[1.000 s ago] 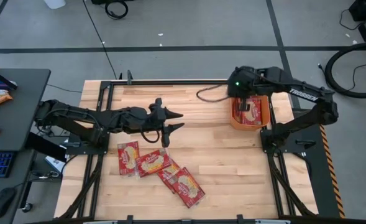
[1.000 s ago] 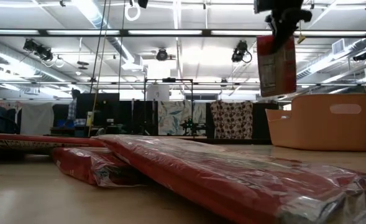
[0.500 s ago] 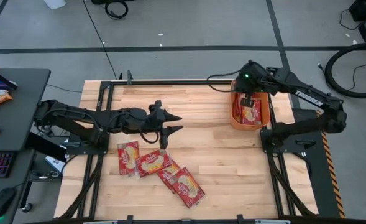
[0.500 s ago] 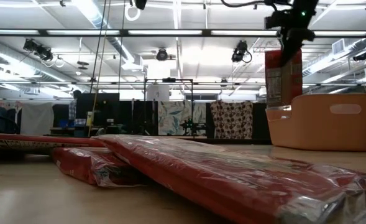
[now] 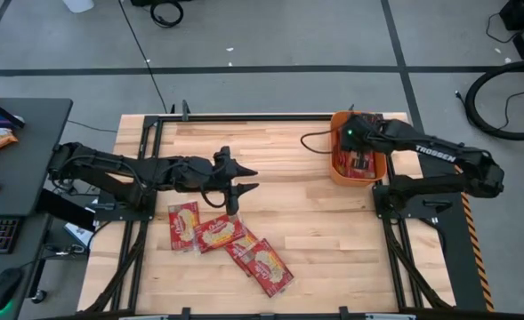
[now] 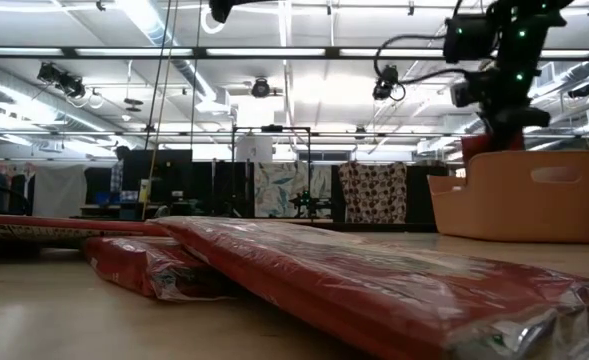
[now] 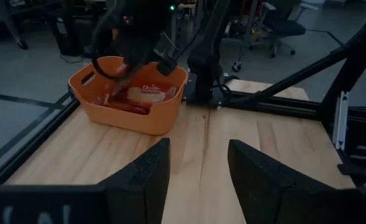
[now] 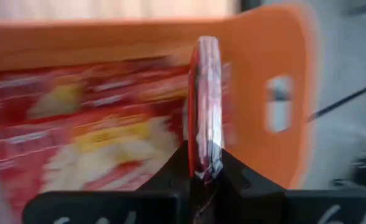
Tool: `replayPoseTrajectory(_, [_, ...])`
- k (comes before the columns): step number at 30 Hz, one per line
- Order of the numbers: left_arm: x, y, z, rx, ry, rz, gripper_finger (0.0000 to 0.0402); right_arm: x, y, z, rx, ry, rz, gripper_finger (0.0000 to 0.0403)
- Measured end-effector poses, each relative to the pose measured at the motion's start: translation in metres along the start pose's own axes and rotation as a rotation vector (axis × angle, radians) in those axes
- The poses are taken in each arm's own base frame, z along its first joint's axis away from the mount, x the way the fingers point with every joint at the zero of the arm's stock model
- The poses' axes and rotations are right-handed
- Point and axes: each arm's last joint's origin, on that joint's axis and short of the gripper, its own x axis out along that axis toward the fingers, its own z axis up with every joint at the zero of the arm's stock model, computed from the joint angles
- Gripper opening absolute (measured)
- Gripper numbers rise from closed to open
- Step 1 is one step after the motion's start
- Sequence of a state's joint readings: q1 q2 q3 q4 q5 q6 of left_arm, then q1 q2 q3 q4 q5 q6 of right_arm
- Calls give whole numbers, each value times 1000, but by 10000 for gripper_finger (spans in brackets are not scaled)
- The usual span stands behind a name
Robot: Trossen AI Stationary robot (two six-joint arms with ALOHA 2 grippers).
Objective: Sort popcorn bags into baskets
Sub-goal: Stack the red popcorn on the orange bin
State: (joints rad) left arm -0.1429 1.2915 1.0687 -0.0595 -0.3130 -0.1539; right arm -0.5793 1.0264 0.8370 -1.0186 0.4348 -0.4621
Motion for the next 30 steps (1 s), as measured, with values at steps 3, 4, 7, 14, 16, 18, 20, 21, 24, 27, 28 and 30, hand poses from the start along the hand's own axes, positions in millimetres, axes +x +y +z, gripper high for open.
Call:
replayPoseTrajectory(3, [0, 0, -1, -9, 8, 1, 167, 3, 7, -6, 60, 31, 104, 49])
replayPoseTrajectory(4, [0, 0, -1, -25, 13, 3, 167, 3, 9, -7, 79, 38, 141, 55])
replayPoseTrajectory(7, [0, 2, -5, -71, 48, 14, 167, 1, 12, -11, 125, 66, 230, 76])
replayPoseTrajectory(14, [0, 11, -20, -131, 221, 28, 167, -10, 20, -27, 199, 228, 433, 117])
replayPoseTrajectory(16, [0, 13, -26, -138, 281, 32, 167, -16, 20, -29, 224, 257, 494, 118])
replayPoseTrajectory(18, [-1, 15, -30, -131, 331, 32, 167, -21, 19, -29, 236, 260, 544, 117])
replayPoseTrajectory(20, [-2, 16, -33, -124, 365, 34, 167, -27, 16, -28, 253, 247, 555, 117])
replayPoseTrajectory(21, [-3, 17, -35, -119, 384, 39, 167, -30, 14, -27, 271, 238, 549, 117])
replayPoseTrajectory(24, [-6, 18, -42, -111, 459, 61, 167, -41, 4, -19, 330, 170, 527, 117])
replayPoseTrajectory(27, [-10, 18, -56, -169, 559, 87, 167, -55, -6, -10, 370, 52, 518, 117])
replayPoseTrajectory(28, [-11, 18, -62, -193, 601, 94, 167, -59, -10, -6, 380, 3, 510, 117])
replayPoseTrajectory(30, [-14, 17, -76, -241, 676, 96, 167, -69, -18, 0, 397, -84, 489, 117])
